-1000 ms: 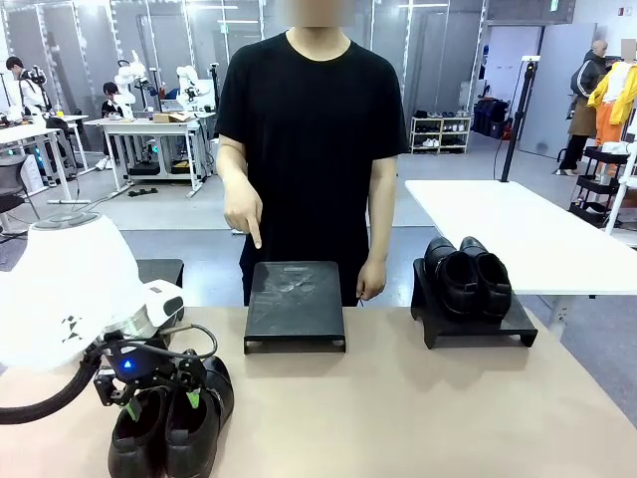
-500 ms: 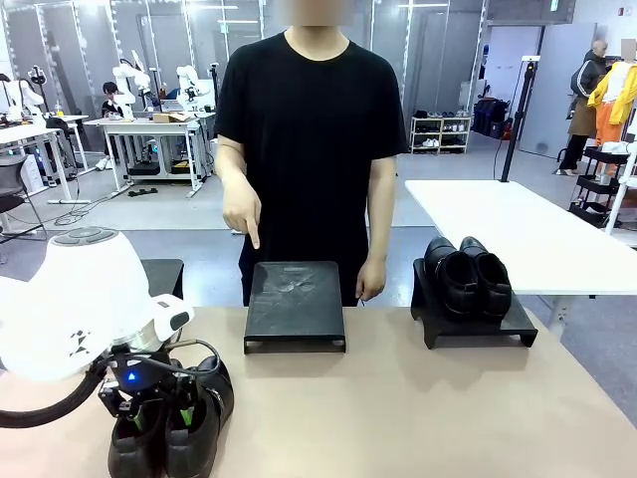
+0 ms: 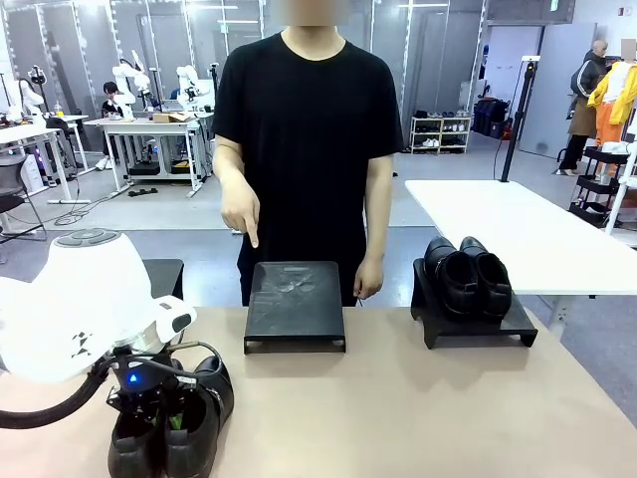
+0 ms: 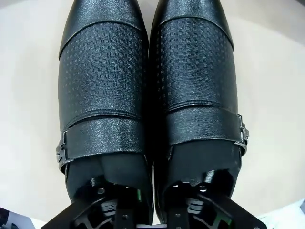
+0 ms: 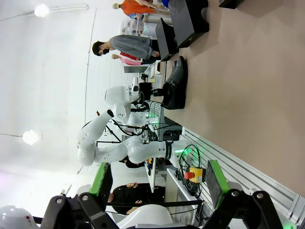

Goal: Place the shoes on the stand as instructed by the person.
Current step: Pick up another pair of Shoes and place it on the Shoes Stand indicated by the person.

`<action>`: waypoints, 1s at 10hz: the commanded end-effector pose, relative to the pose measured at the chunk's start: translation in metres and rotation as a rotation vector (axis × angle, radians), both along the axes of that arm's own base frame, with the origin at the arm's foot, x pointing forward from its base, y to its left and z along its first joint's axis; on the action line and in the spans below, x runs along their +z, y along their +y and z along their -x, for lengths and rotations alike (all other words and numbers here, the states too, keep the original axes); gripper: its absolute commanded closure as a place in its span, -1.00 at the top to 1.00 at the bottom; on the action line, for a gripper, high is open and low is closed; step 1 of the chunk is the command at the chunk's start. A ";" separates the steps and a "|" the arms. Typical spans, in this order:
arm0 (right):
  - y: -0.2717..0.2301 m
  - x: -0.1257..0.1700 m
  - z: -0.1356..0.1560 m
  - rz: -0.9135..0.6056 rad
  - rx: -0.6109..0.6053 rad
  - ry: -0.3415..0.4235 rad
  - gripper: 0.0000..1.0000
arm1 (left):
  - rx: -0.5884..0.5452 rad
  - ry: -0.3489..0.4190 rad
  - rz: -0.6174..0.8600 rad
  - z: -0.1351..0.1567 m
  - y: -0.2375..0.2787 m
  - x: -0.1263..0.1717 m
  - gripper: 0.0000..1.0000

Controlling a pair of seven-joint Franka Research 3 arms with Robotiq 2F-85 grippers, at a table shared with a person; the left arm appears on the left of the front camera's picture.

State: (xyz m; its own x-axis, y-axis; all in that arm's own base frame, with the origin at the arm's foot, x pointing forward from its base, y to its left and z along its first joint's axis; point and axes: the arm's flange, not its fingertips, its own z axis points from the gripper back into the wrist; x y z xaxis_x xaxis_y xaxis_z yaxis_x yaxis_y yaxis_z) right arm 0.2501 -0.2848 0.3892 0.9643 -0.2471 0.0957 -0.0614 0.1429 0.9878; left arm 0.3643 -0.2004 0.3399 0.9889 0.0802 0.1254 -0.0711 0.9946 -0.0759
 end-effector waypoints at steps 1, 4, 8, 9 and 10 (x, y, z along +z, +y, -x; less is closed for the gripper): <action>0.002 0.001 0.001 0.011 -0.007 -0.005 1.00 | 0.011 -0.031 -0.032 0.065 0.035 -0.021 -1.00; 0.002 0.001 0.001 0.011 -0.007 -0.005 1.00 | -0.009 -0.067 -0.037 0.064 0.032 -0.006 -1.00; 0.002 0.001 0.001 0.011 -0.007 -0.005 1.00 | -0.058 -0.138 0.019 0.061 0.018 0.075 -1.00; 0.002 0.001 0.001 0.011 -0.007 -0.005 1.00 | -0.050 -0.127 0.023 0.061 0.015 0.087 -1.00; 0.002 0.001 0.001 0.011 -0.007 -0.005 1.00 | -0.057 -0.143 0.006 0.061 0.015 0.096 -1.00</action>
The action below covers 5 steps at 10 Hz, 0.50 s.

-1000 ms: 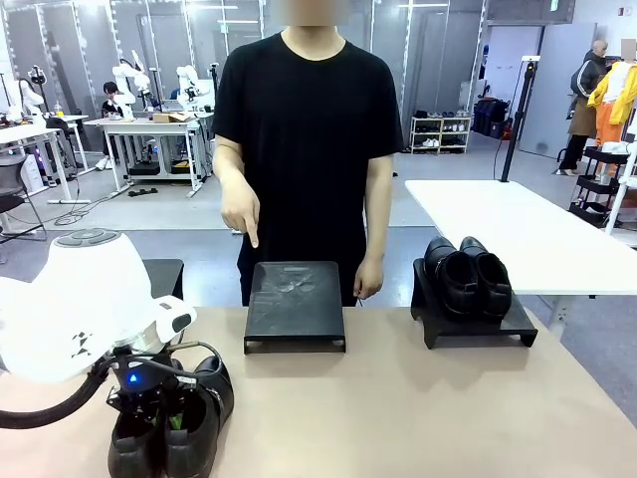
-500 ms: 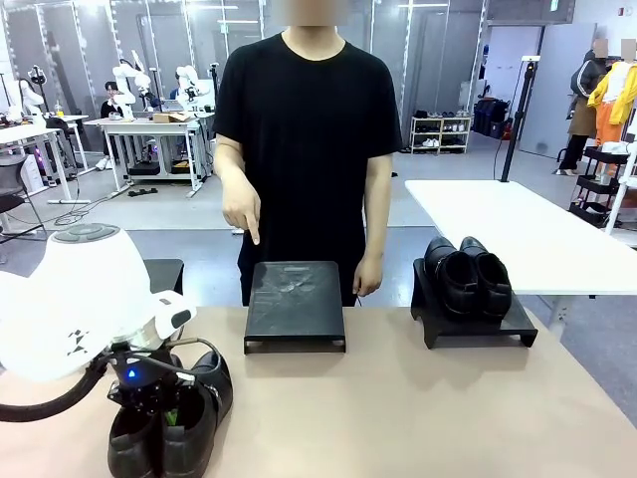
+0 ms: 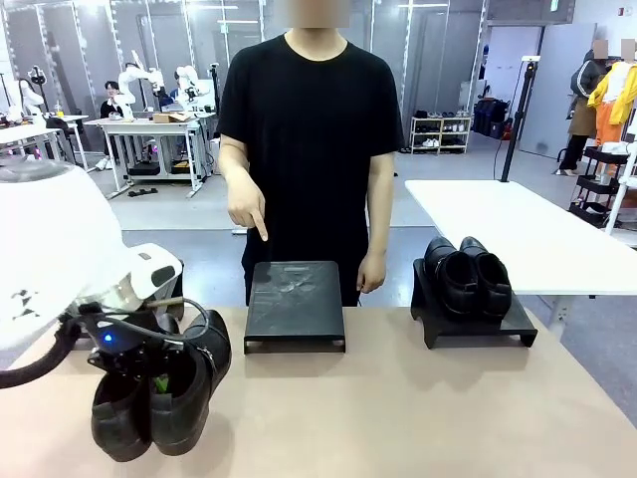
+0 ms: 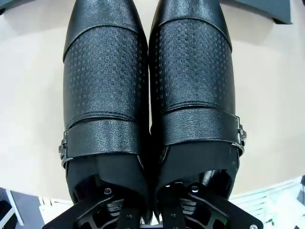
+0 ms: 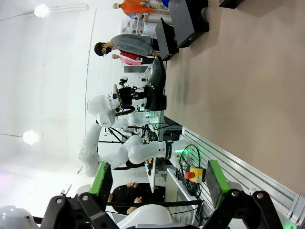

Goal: Place the shoes on the stand as instructed by the person.
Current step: Pick up another pair of Shoes and place it on the Shoes Stand indicated by the person.

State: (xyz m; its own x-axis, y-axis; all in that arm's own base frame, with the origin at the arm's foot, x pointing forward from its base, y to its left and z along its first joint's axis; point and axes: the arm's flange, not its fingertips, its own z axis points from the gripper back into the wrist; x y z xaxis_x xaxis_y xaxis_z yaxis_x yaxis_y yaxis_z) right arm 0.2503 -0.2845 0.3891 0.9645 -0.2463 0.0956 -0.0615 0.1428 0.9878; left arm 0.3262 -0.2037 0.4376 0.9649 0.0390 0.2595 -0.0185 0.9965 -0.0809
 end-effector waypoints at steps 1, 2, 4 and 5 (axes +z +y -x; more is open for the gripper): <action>0.002 0.001 0.002 0.011 -0.008 -0.005 1.00 | -0.026 -0.024 -0.001 0.023 0.019 0.008 -1.00; 0.002 0.001 0.002 0.011 -0.008 -0.005 1.00 | -0.032 -0.025 -0.021 0.023 0.021 0.015 -1.00; 0.002 0.001 0.002 0.011 -0.008 -0.005 1.00 | -0.124 -0.032 -0.002 0.030 0.027 0.032 -1.00; 0.002 0.001 0.002 0.011 -0.008 -0.005 1.00 | -0.021 -0.016 -0.017 0.013 0.008 0.022 -1.00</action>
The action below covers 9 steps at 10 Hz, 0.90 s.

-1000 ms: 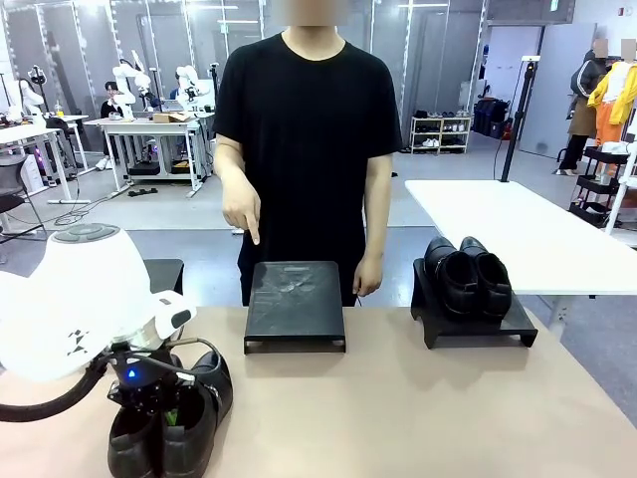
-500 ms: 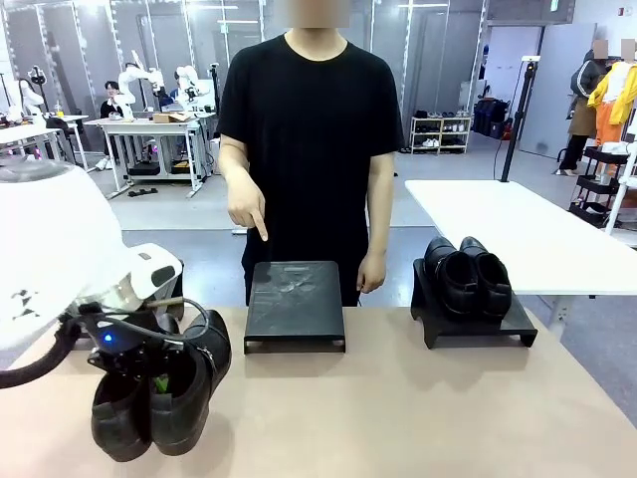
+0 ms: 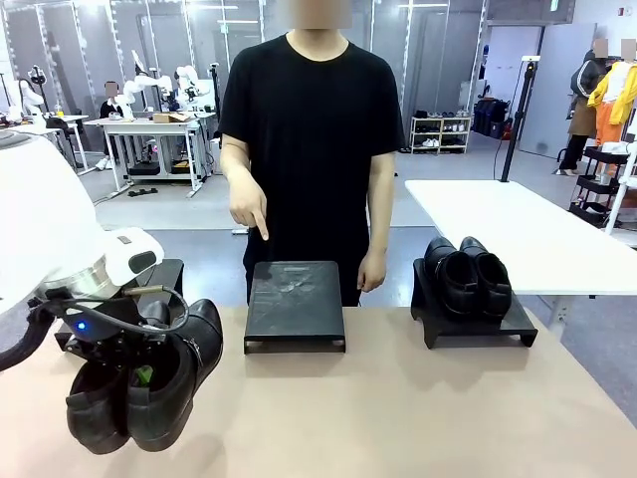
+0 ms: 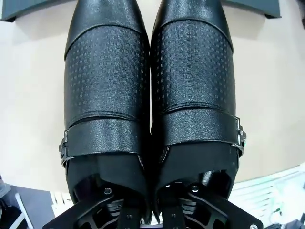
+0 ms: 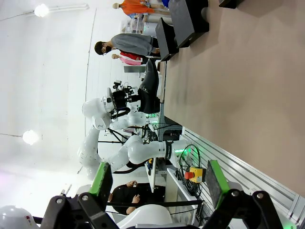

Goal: Place the shoes on the stand as instructed by the person.
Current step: Pick up another pair of Shoes and place it on the Shoes Stand indicated by the person.

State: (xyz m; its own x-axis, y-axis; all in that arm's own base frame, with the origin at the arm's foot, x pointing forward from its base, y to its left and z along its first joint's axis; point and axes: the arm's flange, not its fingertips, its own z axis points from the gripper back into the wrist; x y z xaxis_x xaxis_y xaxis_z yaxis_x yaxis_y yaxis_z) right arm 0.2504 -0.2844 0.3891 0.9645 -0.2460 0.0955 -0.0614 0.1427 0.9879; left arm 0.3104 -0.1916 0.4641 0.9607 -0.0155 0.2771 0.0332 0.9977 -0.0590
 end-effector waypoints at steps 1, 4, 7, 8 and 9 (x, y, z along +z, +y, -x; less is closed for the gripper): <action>0.002 0.001 0.002 0.011 -0.008 -0.005 1.00 | 0.029 0.002 0.005 -0.002 -0.004 -0.005 -1.00; 0.002 0.001 0.002 0.011 -0.008 -0.005 1.00 | 0.029 0.002 0.005 -0.002 -0.004 -0.005 -1.00; 0.002 0.001 0.002 0.011 -0.008 -0.005 1.00 | -0.010 -0.023 -0.008 -0.003 -0.010 0.004 -0.82; 0.002 0.001 0.002 0.011 -0.008 -0.005 1.00 | -0.010 -0.018 -0.008 -0.013 -0.018 0.017 -0.82; 0.002 0.001 0.002 0.011 -0.008 -0.005 1.00 | -0.011 0.037 -0.070 -0.028 -0.033 0.026 -0.82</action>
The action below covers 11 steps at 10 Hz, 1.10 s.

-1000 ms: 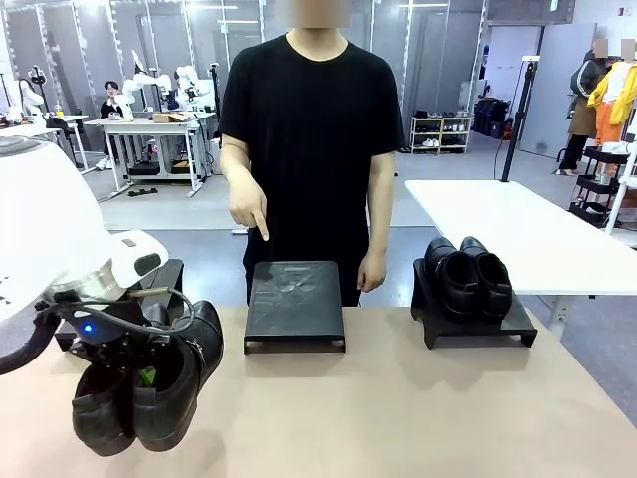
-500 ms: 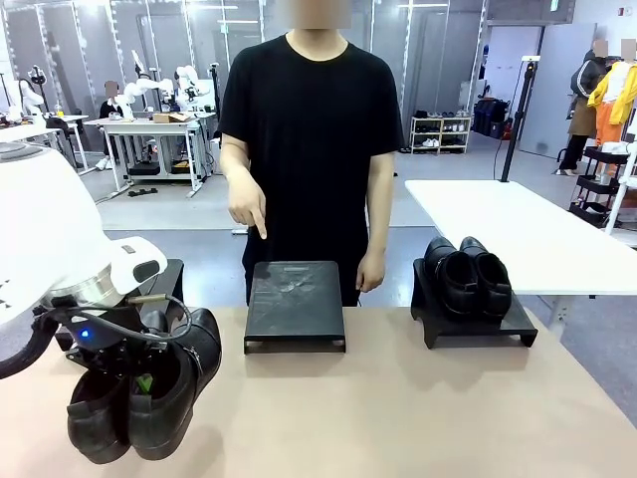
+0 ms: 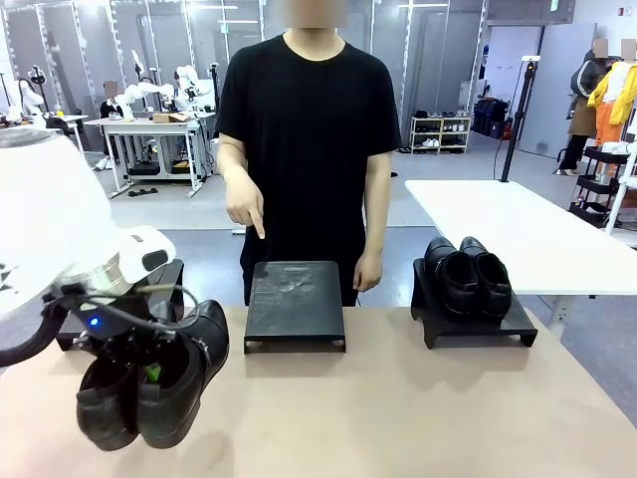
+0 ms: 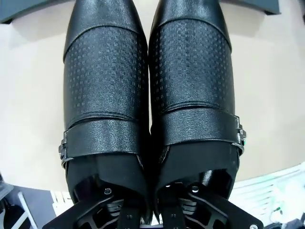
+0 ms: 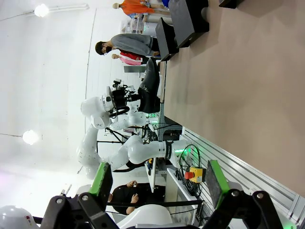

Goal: Place the shoes on the stand as instructed by the person.
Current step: Pick up another pair of Shoes and place it on the Shoes Stand indicated by the person.

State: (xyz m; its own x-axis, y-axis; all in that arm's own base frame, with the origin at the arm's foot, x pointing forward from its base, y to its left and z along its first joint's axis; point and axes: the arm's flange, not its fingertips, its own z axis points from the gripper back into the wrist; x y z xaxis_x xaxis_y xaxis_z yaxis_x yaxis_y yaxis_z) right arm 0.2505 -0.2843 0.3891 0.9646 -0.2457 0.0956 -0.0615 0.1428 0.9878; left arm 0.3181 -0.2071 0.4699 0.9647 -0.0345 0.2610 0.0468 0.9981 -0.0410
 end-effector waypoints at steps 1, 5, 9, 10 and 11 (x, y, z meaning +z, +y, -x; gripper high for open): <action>0.002 0.001 0.002 0.011 -0.009 -0.005 1.00 | -0.009 0.025 -0.044 -0.036 -0.031 0.031 -0.82; 0.002 0.001 0.002 0.011 -0.009 -0.005 1.00 | 0.038 0.035 -0.090 -0.103 -0.088 0.057 -0.82; 0.002 0.001 0.002 0.011 -0.009 -0.005 1.00 | 0.069 -0.057 -0.137 -0.159 -0.145 0.033 -0.82; 0.002 0.001 0.002 0.011 -0.009 -0.005 1.00 | 0.052 -0.072 -0.147 -0.172 -0.157 0.027 -0.82; 0.002 0.001 0.002 0.011 -0.009 -0.005 1.00 | 0.040 -0.109 -0.153 -0.189 -0.169 0.021 -0.82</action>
